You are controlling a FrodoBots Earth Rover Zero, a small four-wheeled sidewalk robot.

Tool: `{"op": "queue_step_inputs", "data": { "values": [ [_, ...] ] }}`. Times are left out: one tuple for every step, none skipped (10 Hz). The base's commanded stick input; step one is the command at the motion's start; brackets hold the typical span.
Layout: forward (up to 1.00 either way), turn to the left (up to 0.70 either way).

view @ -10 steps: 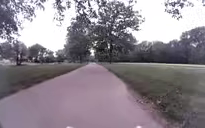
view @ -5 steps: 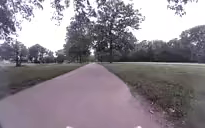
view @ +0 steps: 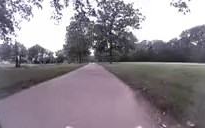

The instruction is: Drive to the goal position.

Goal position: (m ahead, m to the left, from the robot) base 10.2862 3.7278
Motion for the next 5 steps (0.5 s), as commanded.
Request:
{"op": "queue_step_inputs", "data": {
  "values": [
    [0.70,0.01],
    [0.70,0.02],
    [0.70,0.04],
    [0.70,0.04],
    [0.70,0.05]
  ]
}}
